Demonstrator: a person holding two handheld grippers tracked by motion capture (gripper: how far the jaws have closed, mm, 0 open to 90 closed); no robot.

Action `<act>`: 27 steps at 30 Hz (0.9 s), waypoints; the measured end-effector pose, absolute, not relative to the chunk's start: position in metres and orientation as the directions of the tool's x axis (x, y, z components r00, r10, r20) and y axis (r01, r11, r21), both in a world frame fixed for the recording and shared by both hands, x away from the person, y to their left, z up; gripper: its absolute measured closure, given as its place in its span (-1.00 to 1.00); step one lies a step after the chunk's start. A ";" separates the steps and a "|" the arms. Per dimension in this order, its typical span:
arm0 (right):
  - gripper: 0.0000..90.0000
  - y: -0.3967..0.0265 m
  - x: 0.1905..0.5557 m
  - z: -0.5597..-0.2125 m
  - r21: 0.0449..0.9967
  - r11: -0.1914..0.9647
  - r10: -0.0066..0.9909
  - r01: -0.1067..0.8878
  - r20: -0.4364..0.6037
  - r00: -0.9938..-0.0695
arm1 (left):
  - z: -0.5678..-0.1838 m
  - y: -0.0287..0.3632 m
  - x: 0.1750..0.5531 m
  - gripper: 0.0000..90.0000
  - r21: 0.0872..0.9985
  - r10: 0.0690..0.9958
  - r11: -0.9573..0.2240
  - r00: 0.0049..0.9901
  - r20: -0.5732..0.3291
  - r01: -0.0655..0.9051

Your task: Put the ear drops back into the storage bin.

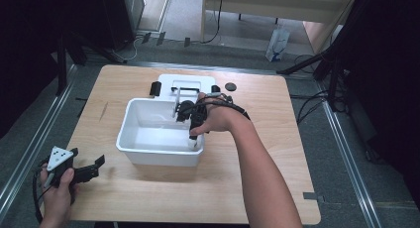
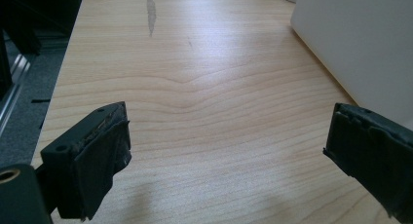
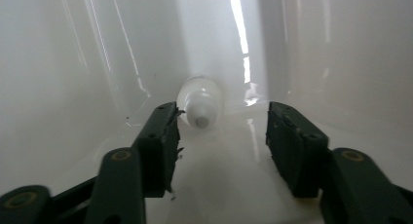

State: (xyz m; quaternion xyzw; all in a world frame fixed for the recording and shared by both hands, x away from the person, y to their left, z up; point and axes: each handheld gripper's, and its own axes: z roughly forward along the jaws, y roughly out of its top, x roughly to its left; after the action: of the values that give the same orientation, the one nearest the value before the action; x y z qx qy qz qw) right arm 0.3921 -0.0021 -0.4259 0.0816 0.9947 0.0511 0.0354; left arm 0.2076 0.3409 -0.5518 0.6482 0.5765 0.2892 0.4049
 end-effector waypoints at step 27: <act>-1.00 -0.060 0.382 -0.357 0.219 0.948 0.268 0.231 -0.156 -0.951 | -0.552 0.340 0.208 -0.93 0.857 0.982 -0.016 0.167 -0.083 0.515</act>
State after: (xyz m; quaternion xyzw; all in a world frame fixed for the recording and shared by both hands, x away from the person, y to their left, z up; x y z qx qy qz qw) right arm 0.3824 -0.0601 -0.3573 0.1271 0.9826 0.0995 0.0921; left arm 0.2077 0.3403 -0.5517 0.6503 0.5756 0.2914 0.4011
